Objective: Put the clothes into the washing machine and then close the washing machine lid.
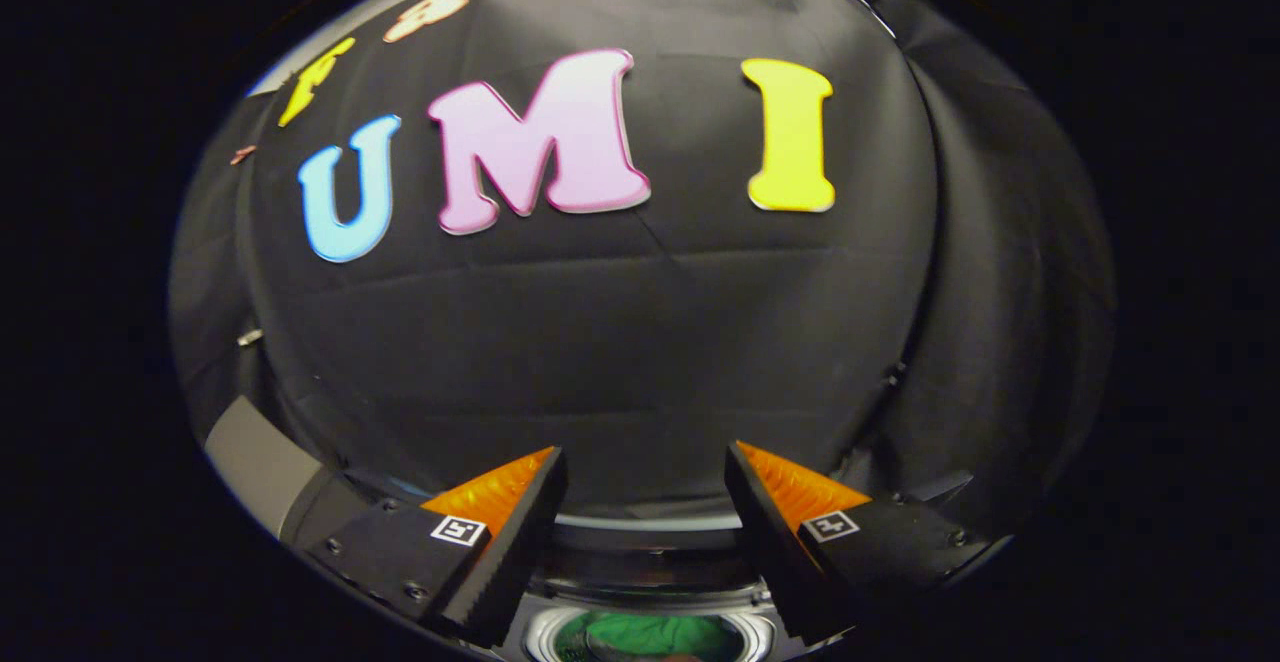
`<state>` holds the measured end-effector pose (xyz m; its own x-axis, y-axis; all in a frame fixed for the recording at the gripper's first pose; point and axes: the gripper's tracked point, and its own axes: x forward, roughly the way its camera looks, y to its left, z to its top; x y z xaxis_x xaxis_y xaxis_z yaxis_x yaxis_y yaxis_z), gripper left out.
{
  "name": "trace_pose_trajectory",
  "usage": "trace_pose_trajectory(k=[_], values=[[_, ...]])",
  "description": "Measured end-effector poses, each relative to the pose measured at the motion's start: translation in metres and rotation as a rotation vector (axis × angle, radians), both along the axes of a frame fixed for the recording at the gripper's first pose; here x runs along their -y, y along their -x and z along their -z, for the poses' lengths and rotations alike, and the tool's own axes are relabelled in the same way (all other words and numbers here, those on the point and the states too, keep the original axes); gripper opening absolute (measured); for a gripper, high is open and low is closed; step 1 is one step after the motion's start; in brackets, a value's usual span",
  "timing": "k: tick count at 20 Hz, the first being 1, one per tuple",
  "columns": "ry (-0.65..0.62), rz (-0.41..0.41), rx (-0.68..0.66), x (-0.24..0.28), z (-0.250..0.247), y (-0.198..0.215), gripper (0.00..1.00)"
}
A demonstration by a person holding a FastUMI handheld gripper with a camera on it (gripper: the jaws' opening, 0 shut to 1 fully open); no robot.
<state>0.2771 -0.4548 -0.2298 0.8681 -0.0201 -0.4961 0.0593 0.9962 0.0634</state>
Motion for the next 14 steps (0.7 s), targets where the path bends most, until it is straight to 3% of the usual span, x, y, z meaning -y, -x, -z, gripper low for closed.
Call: trace_pose_trajectory(k=[6,14], values=[[0.000,-0.014,-0.013,-0.003,0.002,-0.001,1.00],[0.018,0.004,0.003,-0.003,-0.004,0.028,1.00]])
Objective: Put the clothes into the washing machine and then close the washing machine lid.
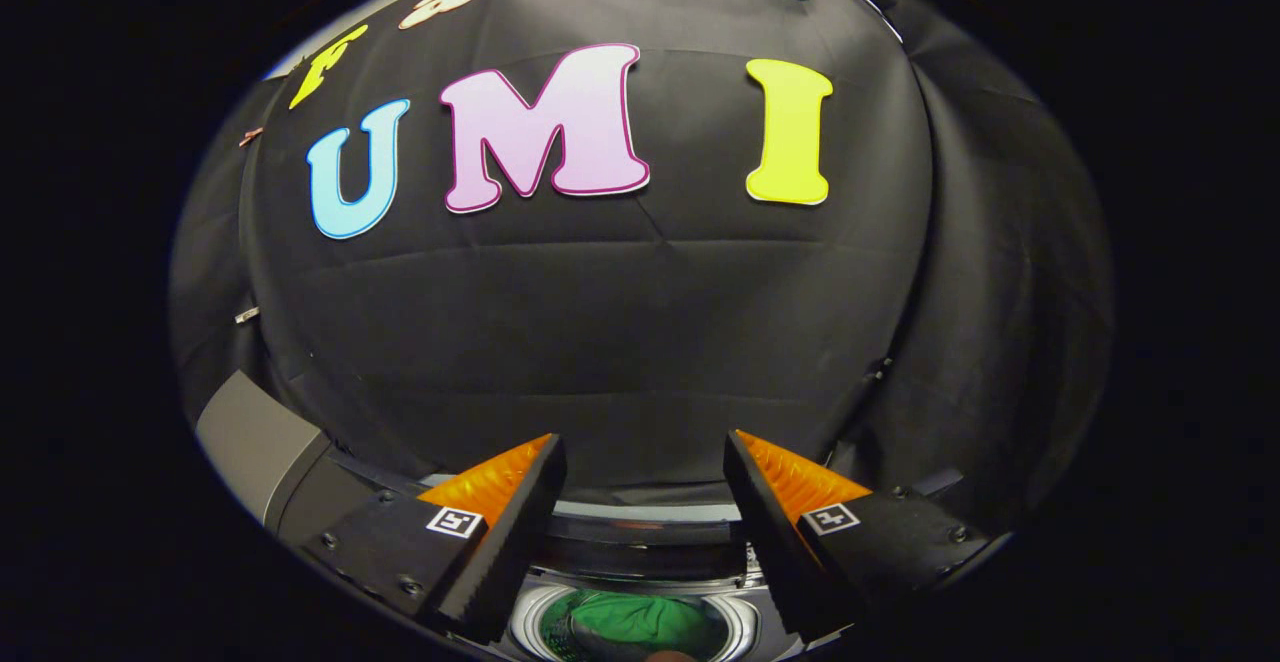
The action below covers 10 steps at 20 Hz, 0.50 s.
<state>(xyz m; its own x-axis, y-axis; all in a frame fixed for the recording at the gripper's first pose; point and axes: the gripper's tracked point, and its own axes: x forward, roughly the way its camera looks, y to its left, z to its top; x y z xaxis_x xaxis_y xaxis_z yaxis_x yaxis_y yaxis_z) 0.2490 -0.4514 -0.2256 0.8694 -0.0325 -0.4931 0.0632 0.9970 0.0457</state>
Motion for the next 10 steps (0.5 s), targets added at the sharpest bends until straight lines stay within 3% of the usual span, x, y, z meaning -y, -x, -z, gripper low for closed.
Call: trace_pose_trajectory(k=[10], values=[[0.006,-0.002,-0.024,-0.007,0.001,0.042,0.99]])
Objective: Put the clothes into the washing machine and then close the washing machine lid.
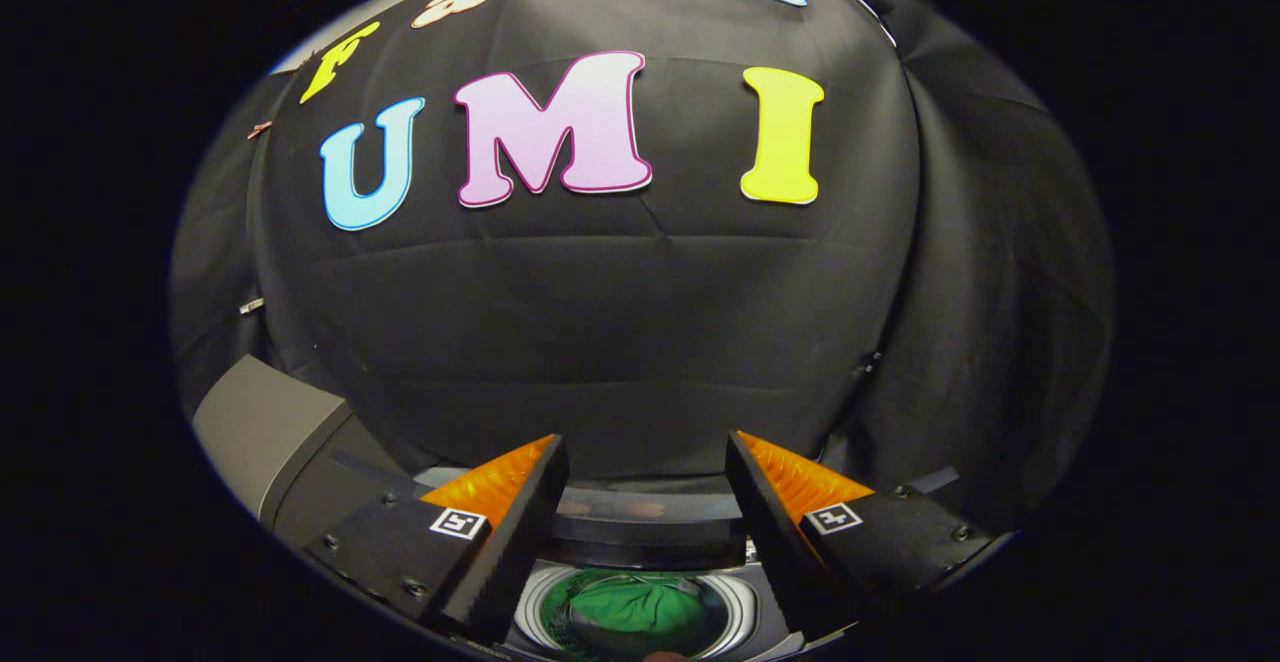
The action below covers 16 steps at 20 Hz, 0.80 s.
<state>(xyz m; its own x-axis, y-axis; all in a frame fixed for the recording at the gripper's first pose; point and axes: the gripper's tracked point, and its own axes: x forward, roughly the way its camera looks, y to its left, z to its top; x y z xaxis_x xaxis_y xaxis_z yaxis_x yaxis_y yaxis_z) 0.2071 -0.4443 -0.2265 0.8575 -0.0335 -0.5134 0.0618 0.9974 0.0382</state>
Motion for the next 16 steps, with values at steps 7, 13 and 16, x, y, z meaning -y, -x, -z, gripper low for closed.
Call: trace_pose_trajectory(k=[7,13,16], values=[[-0.029,-0.026,-0.052,-0.006,0.006,0.026,0.99],[-0.085,-0.045,-0.172,-0.018,0.030,0.073,0.99],[-0.144,-0.080,-0.277,-0.035,0.056,0.113,0.99]])
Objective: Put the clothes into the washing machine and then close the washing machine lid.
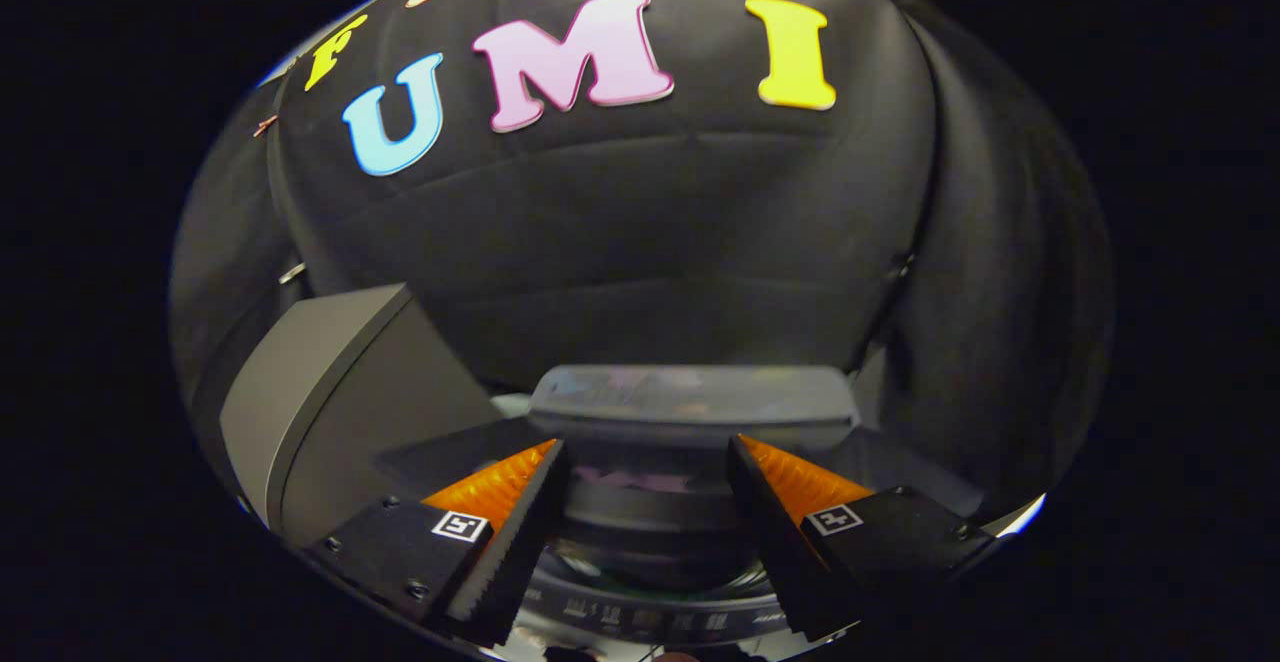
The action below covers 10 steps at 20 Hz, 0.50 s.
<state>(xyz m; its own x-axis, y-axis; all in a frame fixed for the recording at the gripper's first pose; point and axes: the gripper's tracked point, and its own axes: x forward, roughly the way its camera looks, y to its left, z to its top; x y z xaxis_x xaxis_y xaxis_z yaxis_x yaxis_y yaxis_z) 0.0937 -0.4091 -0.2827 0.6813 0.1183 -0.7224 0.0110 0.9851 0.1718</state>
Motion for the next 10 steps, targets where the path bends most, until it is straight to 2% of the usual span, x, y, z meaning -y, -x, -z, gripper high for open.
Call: trace_pose_trajectory(k=[2,6,10], values=[[0.017,-0.019,0.003,-0.007,0.005,0.004,0.99],[0.044,-0.076,0.101,-0.028,-0.031,-0.016,0.99],[0.037,-0.069,0.207,-0.042,-0.067,-0.032,0.99]])
